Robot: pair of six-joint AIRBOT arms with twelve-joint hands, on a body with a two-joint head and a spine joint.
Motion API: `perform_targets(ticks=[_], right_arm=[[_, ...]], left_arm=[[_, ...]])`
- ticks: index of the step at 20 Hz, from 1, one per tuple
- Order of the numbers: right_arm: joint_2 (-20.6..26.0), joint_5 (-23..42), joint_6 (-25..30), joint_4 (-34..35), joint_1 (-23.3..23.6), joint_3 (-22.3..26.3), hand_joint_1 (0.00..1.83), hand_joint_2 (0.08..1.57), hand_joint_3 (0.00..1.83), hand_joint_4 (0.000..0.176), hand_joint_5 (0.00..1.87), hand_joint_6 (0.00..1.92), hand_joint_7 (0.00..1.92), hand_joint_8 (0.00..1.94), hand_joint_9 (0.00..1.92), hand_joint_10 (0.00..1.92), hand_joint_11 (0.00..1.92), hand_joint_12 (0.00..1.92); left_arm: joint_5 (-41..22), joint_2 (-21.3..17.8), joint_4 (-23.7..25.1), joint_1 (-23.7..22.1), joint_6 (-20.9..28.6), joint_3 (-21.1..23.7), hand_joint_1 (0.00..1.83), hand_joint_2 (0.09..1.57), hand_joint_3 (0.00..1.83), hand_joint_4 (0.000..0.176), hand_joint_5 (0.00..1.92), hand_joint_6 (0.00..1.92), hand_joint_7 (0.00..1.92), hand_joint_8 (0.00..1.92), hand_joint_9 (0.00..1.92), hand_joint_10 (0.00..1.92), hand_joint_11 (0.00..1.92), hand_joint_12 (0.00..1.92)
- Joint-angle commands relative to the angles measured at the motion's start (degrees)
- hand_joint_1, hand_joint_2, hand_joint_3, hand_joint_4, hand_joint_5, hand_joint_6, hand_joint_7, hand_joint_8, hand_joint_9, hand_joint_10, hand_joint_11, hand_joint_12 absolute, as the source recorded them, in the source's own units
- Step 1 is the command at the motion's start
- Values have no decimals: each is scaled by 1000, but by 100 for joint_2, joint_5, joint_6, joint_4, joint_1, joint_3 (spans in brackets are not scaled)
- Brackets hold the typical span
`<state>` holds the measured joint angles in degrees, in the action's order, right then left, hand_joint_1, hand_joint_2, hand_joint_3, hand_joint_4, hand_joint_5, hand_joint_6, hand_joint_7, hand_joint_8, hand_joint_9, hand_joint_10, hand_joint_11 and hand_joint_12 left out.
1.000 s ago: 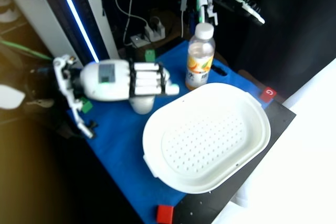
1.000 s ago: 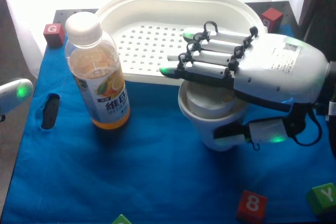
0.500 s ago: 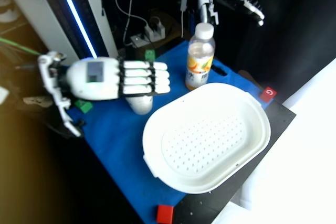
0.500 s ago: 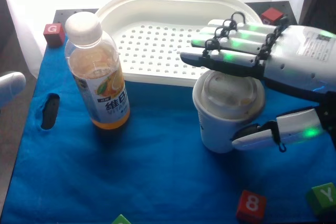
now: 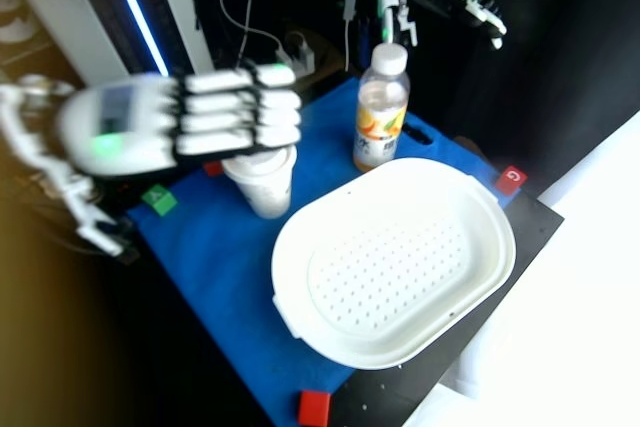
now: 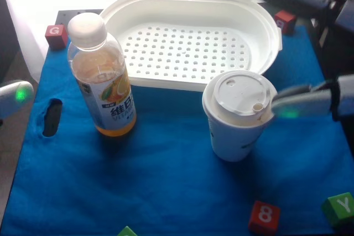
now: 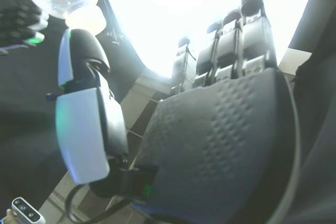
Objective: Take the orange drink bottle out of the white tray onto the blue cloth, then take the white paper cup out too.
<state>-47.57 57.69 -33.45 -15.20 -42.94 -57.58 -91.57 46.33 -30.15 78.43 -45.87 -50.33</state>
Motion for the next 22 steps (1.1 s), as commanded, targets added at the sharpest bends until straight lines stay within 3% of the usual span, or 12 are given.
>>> perform_targets(ticks=[1,5,6,8,9,12,13,14,17,18,21,22], right_arm=[[15,787,-175,347,49,-7,571,1065,40,6,0,0,0,0,0,0,0,83],[2,808,-930,1075,49,-52,629,1323,32,0,0,0,0,0,0,0,4,2],[-16,808,-931,1176,49,-91,639,1339,31,0,0,0,0,0,0,0,0,0],[-26,810,-940,1329,49,-141,624,1348,29,0,0,0,0,0,0,0,0,0],[-7,847,-947,1348,50,-138,624,1353,30,0,0,0,0,0,0,0,0,0],[113,1199,-1020,1521,49,-98,544,1348,25,0,0,0,0,0,0,0,0,0],[172,1300,-1154,1592,49,-42,651,1379,29,0,0,0,0,0,0,0,0,0],[287,1404,-1546,1722,50,113,663,1374,25,0,0,0,0,0,0,0,0,0],[319,1474,-1634,1740,50,155,639,1359,14,0,0,0,0,0,0,0,0,0],[319,1521,-1634,1741,50,158,634,1351,9,0,0,0,0,0,0,0,8,4],[495,1923,-1634,1754,49,257,618,1347,5,13,0,0,0,0,0,0,32,20],[568,2068,-1634,1753,49,300,585,1336,0,0,0,0,0,0,11,11,6,447]], left_arm=[[-757,-11,39,-17,41,-46,608,1052,1,129,88,2,11,2,55,10,0,502],[-762,-17,175,-193,44,-123,682,1066,4,135,97,5,38,1,80,8,0,549],[-762,-15,217,-258,41,-142,669,1068,3,157,95,3,31,1,70,3,0,472],[-762,-17,301,-380,18,-180,674,1072,2,174,106,3,5,0,57,5,0,420],[-762,-36,342,-413,17,-201,629,1077,2,162,109,3,0,0,40,2,0,369],[-763,-143,438,-481,-45,-211,570,1088,3,162,117,2,0,0,37,0,0,224],[-763,-159,477,-523,-50,-226,563,1100,6,148,99,0,22,8,52,6,0,206],[-763,-173,536,-605,-67,-258,579,1097,4,154,93,0,36,12,50,5,0,201],[-762,-192,591,-688,-93,-284,629,1098,2,164,69,0,1,0,12,0,0,114],[-762,-206,608,-707,-94,-299,633,1096,1,171,57,0,0,0,2,0,0,109],[-762,-237,723,-840,-148,-313,626,1086,0,152,36,0,0,0,16,5,0,269],[-762,-245,785,-908,-191,-321,631,1117,6,152,6,0,0,0,2,0,0,143]])
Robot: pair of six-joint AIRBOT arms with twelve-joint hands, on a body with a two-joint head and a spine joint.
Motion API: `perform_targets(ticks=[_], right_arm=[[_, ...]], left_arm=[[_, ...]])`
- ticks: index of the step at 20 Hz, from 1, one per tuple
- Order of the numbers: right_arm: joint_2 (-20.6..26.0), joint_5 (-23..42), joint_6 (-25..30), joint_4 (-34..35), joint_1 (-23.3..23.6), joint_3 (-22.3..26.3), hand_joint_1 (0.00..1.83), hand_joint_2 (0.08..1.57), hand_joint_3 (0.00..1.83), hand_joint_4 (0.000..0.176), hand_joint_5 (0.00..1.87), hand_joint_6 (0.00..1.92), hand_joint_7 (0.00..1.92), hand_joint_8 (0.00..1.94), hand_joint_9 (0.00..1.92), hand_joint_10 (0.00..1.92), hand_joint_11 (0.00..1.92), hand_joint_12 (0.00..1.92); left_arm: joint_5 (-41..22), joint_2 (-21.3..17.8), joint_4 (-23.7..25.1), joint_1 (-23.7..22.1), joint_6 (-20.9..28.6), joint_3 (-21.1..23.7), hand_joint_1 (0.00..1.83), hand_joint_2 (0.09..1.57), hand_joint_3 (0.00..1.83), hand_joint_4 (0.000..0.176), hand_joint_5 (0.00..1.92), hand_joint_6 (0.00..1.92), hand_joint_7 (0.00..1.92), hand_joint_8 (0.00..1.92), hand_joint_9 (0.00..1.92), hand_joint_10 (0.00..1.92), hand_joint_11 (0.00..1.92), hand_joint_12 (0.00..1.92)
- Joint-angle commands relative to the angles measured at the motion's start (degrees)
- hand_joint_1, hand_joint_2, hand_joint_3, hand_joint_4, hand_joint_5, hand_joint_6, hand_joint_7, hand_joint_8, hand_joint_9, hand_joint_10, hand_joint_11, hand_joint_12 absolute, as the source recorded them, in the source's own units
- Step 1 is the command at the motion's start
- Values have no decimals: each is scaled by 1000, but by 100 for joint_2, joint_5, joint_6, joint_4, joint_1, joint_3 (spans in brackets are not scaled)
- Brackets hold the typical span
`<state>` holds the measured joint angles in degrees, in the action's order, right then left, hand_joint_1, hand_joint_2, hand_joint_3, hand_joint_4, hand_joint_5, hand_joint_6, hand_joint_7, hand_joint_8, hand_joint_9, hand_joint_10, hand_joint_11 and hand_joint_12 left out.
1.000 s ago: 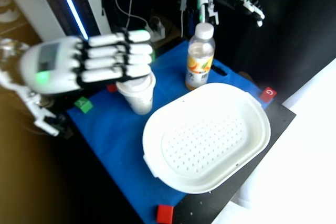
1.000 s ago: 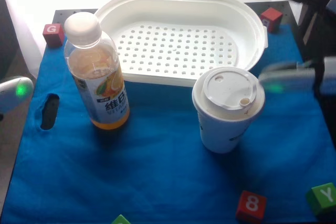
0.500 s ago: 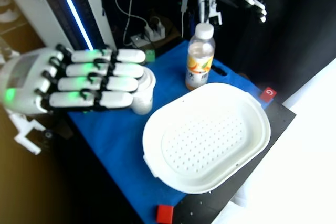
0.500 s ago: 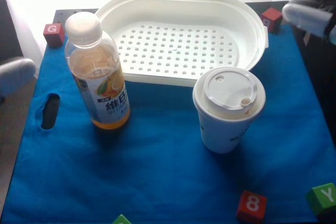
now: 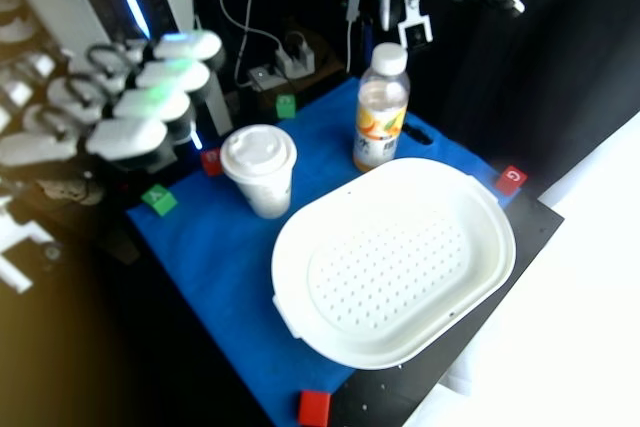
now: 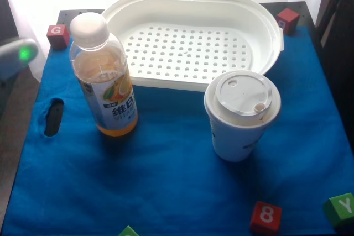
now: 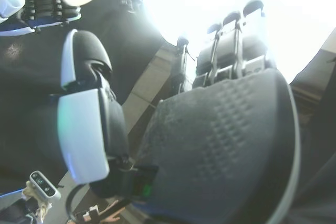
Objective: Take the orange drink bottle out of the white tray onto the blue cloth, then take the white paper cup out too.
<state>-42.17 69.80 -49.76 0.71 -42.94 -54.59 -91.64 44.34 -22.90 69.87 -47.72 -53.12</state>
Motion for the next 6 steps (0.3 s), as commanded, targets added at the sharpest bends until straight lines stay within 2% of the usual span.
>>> perform_targets(ticks=[1,2,3,4,5,6], right_arm=[[75,948,-4,160,49,19,585,1336,0,0,0,0,0,0,11,11,6,447],[138,1130,-4,160,49,33,557,1342,1,49,0,0,0,0,0,0,0,1292],[162,1226,-4,160,49,42,592,1343,1,79,0,0,0,0,0,0,0,1556],[193,1339,-4,160,49,56,630,1339,0,86,0,0,0,0,0,0,0,1710],[264,1534,-4,162,49,101,599,1322,0,86,0,0,0,0,21,26,0,1801],[297,1624,-4,163,49,125,658,1278,0,90,0,0,0,0,3,149,0,1897]], left_arm=[[-756,-47,104,-105,-26,-59,631,1117,6,152,6,0,0,0,2,0,0,143],[-756,-52,198,-212,-53,-85,646,1143,9,173,20,6,0,0,0,0,0,13],[-756,-63,250,-257,-67,-92,708,1135,3,175,46,16,0,0,0,0,0,2],[-756,-84,306,-318,-72,-94,725,1142,6,169,17,2,0,0,0,0,0,0],[-757,-108,394,-437,-97,-105,682,1145,6,175,3,0,0,0,0,0,0,0],[-757,-110,469,-524,-118,-122,649,1144,5,176,0,0,0,0,0,0,0,0]])
